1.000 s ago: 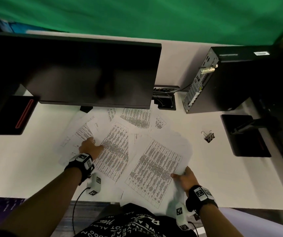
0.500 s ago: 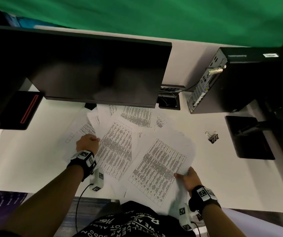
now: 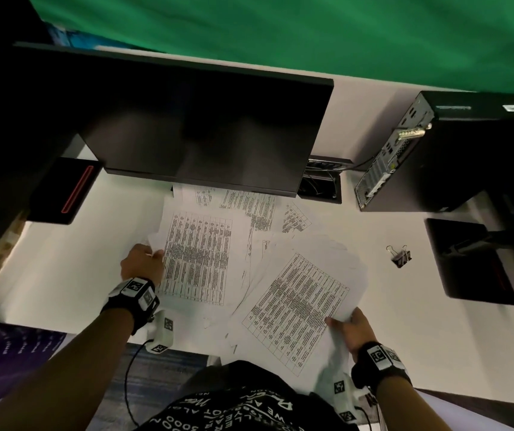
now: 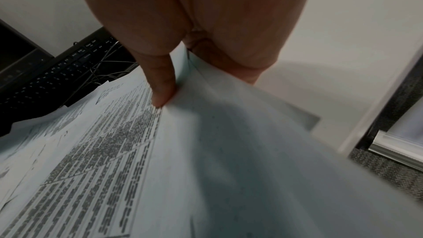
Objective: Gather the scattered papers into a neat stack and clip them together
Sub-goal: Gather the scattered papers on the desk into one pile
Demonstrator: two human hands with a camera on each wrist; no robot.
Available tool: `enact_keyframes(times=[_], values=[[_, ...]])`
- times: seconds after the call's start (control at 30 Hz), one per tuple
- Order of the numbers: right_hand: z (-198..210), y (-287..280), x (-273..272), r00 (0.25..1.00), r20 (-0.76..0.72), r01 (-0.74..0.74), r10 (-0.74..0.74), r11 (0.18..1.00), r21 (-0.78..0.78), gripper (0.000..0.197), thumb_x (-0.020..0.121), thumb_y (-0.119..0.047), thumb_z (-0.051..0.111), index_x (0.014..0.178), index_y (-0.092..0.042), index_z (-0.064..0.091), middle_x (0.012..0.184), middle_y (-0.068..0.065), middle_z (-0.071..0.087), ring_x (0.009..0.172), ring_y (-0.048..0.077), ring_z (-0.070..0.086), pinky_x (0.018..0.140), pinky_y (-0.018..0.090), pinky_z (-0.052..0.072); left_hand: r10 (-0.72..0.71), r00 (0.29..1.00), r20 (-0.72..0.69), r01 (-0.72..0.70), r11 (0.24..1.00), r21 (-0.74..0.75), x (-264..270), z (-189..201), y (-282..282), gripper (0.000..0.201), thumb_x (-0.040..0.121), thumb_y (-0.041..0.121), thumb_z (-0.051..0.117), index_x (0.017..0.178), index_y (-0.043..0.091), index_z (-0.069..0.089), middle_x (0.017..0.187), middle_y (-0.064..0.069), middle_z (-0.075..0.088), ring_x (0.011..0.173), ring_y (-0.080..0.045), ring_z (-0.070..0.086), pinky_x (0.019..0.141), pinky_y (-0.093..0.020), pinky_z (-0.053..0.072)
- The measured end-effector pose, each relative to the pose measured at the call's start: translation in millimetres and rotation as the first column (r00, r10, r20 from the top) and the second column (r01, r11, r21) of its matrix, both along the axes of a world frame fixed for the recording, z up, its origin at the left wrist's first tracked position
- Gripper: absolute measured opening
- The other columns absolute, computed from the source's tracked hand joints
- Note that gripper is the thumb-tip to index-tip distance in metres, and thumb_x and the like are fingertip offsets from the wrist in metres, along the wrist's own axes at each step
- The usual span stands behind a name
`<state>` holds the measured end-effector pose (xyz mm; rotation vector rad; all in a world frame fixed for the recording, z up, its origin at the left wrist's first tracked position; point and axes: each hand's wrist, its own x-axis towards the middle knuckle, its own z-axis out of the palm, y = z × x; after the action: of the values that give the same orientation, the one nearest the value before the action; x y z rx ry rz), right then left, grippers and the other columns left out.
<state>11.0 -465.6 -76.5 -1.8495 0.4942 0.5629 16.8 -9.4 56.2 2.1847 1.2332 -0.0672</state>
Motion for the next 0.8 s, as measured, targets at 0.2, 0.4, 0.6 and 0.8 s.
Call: enact_keyframes(times=[0.2,0.4,0.6,0.8], values=[[-30.5,-12.2,3.1,1.0,0.015,-0.013,0.013,1.0,-0.015,0.109,0.031,-0.072,0.087,0.125,-0.026,0.058,0.123,0.004,0.069,0.113,0.032,0.063,0.101,0.059,0.048,-0.208,0.977,0.046,0.207,0.978,0.029,-0.9,20.4,1.4,0.033,0.089,0.027,0.066,0.108,0.001,0.064,0.111,-0.019,0.068,0.102,-0.036,0.063,0.088,-0.037,0.049],[38.6,14.6,0.3,0.999,-0.008,-0.05,0.049,0.996,-0.077,0.051,0.075,-0.019,0.082,0.119,-0.026,0.056,0.123,0.008,0.066,0.117,0.033,0.059,0.105,0.059,0.044,-0.33,0.943,0.027,0.299,0.884,0.359,4.8,73.8,-3.5,0.033,0.098,0.017,0.048,0.127,0.002,0.055,0.114,-0.029,0.063,0.108,-0.046,0.057,0.091,-0.05,0.044],[37.3,14.5,0.7,0.999,-0.029,-0.032,0.03,0.997,-0.067,0.06,0.074,-0.021,0.081,0.128,-0.018,0.055,0.126,0.008,0.065,0.117,0.033,0.059,0.105,0.058,0.044,-0.509,0.777,0.37,0.245,0.786,0.567,-3.0,156.5,-3.2,0.028,0.098,0.027,0.052,0.101,0.001,0.061,0.082,-0.027,0.064,0.076,-0.043,0.062,0.069,-0.044,0.049],[41.6,14.6,1.3,0.998,-0.029,-0.053,0.05,0.994,-0.097,0.053,0.077,-0.018,0.081,0.123,-0.015,0.057,0.12,0.008,0.067,0.112,0.032,0.061,0.103,0.055,0.046,-0.219,0.556,0.801,0.252,0.964,0.089,3.0,182.8,-5.5,0.017,0.093,0.011,0.06,0.103,0.024,0.059,0.1,0.011,0.07,0.092,0.003,0.066,0.08,-0.02,0.054]])
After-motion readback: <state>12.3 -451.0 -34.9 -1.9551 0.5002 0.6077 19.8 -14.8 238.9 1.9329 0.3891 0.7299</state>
